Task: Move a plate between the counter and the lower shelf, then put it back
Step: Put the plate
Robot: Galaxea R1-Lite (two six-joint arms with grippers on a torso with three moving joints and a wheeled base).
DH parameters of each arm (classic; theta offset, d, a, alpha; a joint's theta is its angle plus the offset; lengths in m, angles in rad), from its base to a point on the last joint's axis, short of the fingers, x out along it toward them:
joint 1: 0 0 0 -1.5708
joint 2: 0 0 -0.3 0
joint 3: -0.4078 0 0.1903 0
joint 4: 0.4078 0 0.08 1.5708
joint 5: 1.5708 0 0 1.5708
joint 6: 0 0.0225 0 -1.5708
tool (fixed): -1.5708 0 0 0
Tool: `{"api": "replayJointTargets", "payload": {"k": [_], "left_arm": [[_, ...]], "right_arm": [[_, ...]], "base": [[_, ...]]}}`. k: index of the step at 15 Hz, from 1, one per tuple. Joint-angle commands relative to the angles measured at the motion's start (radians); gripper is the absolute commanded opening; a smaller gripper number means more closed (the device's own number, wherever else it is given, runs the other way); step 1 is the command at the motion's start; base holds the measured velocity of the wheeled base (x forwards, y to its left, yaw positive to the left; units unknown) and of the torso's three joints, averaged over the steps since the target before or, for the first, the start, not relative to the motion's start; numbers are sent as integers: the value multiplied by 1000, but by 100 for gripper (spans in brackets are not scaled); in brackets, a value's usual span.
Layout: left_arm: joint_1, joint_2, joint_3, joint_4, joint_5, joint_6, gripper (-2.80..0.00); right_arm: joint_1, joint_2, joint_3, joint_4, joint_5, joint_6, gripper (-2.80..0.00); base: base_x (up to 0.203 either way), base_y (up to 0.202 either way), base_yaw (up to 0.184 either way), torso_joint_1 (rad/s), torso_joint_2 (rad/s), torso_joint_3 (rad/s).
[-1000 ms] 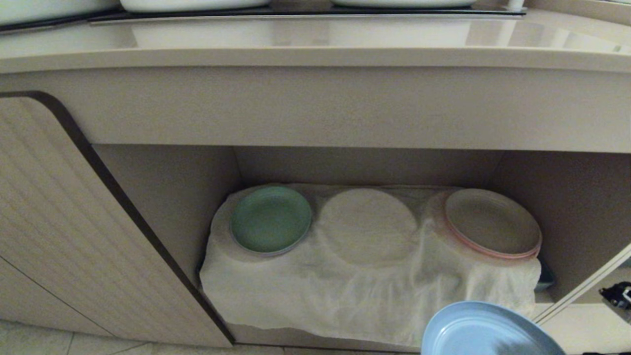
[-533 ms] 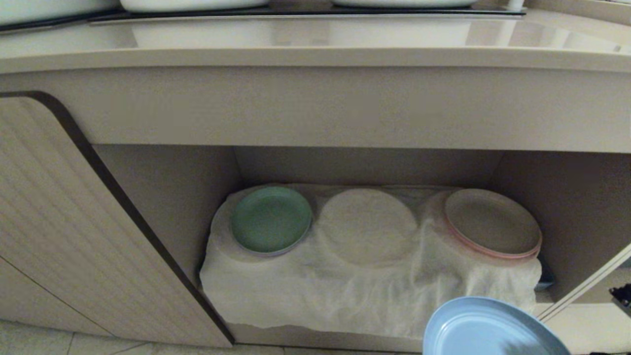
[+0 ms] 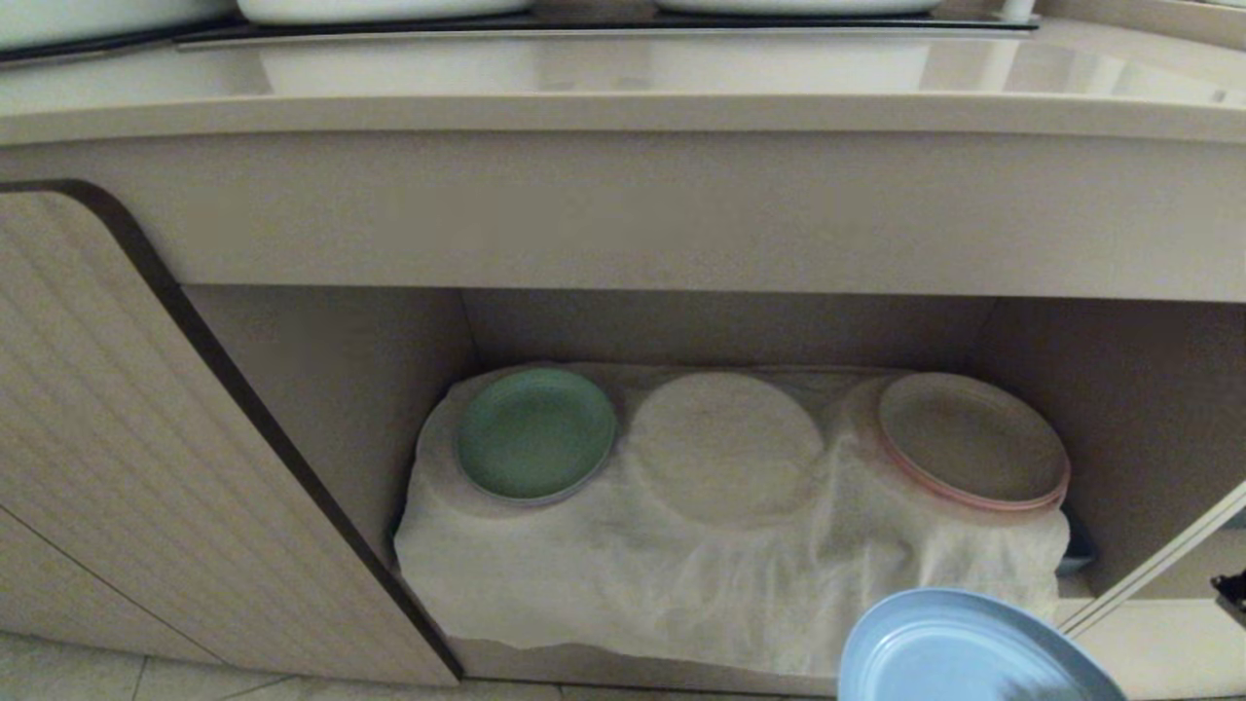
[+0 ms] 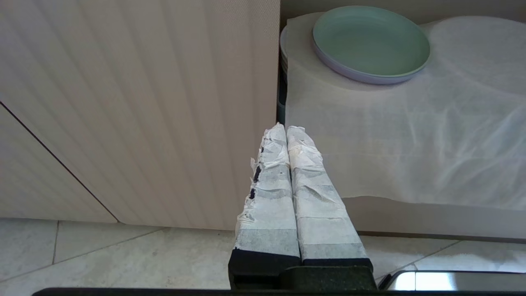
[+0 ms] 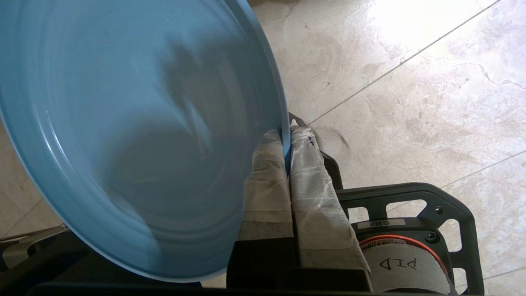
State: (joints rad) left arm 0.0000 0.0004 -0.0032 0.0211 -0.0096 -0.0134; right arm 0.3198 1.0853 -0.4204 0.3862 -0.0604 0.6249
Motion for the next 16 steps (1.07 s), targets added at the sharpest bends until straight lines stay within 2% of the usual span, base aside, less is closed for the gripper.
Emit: {"api": "replayJointTargets", "payload": {"k": [1, 16], "left_arm": [[0, 0, 0, 0, 0, 0, -280], [0, 0, 0, 0, 0, -1, -280]], "right_arm": [[-1, 2, -1, 0, 1, 4, -280], [1, -28, -8, -4, 4, 24, -280]], "base": [[0, 0, 0, 0, 0, 0], [0, 0, 0, 0, 0, 0]]}}
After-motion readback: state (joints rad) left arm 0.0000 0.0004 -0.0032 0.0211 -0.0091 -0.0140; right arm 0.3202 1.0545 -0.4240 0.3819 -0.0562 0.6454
